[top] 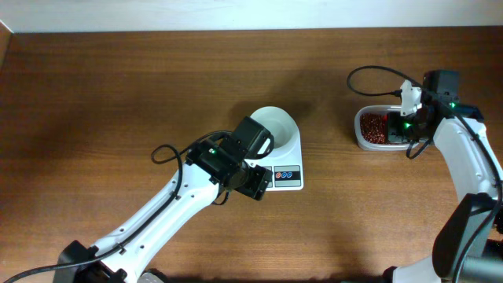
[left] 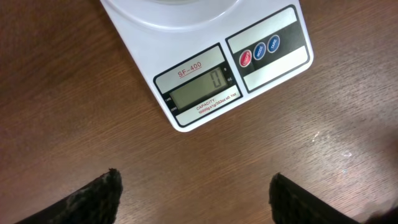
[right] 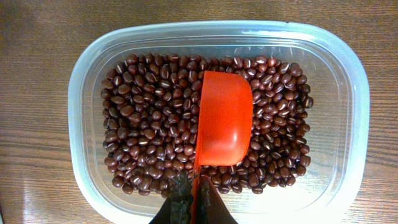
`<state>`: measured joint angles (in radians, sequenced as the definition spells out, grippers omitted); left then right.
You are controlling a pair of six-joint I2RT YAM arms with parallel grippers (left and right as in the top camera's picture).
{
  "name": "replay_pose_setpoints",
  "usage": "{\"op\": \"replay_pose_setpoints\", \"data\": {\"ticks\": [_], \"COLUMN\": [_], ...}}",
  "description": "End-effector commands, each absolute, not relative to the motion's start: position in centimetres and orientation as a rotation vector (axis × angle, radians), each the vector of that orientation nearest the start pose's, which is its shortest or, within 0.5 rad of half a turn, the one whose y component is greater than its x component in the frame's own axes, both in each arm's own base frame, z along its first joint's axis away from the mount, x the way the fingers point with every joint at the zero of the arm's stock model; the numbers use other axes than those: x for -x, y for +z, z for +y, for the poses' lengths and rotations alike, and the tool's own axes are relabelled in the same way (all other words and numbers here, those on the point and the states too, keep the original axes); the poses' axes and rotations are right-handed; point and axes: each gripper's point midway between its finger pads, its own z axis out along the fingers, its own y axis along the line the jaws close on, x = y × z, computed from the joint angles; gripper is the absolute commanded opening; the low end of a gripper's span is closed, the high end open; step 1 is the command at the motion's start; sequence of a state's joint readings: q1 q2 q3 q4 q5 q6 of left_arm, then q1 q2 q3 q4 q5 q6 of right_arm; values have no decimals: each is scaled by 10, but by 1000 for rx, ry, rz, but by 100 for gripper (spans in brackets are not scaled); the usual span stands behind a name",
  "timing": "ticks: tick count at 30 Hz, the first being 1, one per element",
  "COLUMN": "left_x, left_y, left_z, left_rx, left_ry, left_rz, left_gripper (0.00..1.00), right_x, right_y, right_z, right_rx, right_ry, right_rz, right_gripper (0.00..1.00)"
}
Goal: Scoop item into bowl and weigh 50g on scale
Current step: 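Move the left gripper in front of the scale display and hold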
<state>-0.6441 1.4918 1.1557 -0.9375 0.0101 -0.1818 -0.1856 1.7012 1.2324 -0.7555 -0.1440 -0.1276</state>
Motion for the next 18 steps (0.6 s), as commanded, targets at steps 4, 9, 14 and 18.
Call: {"op": "replay_pose_setpoints", "data": {"ticks": [4, 9, 14, 18], "left_x": [-254, -255, -255, -255], "left_y": [119, 119, 119, 119], "left_z": [-195, -193, -193, -193], "left_rx": [-615, -604, -605, -605], "left_ry": [-197, -185, -185, -185], "left_rz": [2794, 2794, 2794, 2794], "left_gripper": [72, 89, 99, 99], "right_x": [-386, -386, -386, -386], "right_y": [93, 92, 92, 92], "right_z": [-46, -46, -46, -46], "right_rx": [-48, -48, -49, -49], "right_ry": [124, 124, 123, 124], "right_rz": [2760, 2761, 2763, 2763], "right_gripper": [4, 4, 4, 4]}}
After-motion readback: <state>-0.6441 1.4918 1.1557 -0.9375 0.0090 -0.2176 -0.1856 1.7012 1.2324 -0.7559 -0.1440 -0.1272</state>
